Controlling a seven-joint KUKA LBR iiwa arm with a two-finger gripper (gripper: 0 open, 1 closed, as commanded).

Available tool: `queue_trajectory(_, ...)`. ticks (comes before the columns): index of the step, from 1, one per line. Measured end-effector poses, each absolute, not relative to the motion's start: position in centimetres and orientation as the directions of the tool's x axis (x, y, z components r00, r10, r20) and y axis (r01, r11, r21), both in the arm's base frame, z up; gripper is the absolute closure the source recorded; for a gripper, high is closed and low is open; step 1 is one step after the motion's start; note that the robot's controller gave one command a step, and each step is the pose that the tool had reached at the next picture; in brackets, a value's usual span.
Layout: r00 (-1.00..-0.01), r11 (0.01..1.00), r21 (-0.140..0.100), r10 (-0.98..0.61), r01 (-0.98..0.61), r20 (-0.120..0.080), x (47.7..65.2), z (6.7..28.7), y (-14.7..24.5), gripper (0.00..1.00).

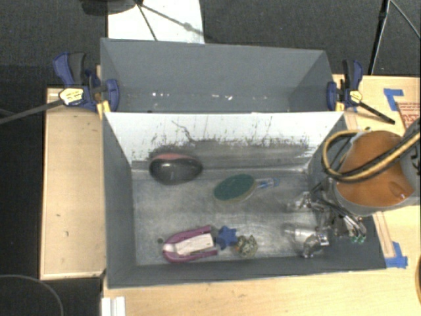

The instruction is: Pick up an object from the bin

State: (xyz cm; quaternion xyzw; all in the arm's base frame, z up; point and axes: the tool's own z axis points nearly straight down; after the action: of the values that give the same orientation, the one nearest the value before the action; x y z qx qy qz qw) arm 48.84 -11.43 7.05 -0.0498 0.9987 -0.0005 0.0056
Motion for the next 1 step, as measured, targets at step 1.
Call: queue_trajectory(1,-0.992,0.992,-0.002,-0.129,-0.129,-0.006,47.72,10.19,-11.89,0.0)
